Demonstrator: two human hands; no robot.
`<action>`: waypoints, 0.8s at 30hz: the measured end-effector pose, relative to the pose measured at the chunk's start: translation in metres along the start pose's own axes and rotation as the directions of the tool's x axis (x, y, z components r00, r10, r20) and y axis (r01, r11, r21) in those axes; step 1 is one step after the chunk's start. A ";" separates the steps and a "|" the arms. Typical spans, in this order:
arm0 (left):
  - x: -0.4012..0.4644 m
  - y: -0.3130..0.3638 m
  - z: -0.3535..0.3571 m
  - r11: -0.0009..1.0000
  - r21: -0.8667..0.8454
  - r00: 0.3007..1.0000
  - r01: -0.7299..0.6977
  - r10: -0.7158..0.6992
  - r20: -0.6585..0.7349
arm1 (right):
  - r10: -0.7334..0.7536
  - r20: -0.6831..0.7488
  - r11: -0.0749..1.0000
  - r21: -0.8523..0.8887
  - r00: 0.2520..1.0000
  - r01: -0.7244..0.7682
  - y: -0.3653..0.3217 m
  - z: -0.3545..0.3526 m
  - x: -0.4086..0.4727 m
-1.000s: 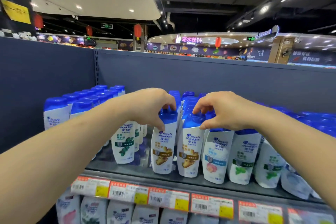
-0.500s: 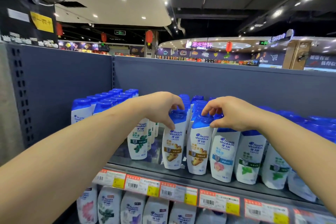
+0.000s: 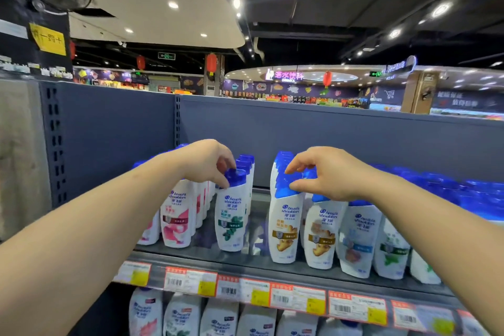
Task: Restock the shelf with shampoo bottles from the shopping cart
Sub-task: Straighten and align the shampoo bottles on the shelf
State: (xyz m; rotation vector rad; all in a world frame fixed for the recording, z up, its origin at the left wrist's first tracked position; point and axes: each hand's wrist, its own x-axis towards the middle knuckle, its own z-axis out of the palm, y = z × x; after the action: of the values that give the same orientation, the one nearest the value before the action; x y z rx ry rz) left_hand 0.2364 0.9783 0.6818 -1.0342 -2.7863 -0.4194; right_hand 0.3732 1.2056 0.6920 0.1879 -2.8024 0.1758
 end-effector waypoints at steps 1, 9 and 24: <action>0.000 -0.003 -0.001 1.000 -0.020 1.000 -0.004 0.004 0.007 | 0.014 0.007 1.000 -0.001 1.000 -0.014 -0.005 0.002 0.003; 0.004 -0.009 -0.009 0.995 -0.046 0.995 -0.090 0.092 0.040 | 0.146 0.007 0.989 -0.015 0.989 -0.146 -0.022 0.014 0.003; 0.004 -0.014 -0.011 0.992 -0.088 0.993 -0.089 0.095 0.068 | 0.242 -0.130 0.970 0.004 0.961 -0.244 -0.014 0.011 -0.019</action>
State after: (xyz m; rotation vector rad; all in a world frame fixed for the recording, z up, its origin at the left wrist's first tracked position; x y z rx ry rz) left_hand 0.2249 0.9670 0.6899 -1.2151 -2.7911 -0.5014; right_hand 0.3894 1.1927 0.6769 -0.1672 -2.6884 0.2198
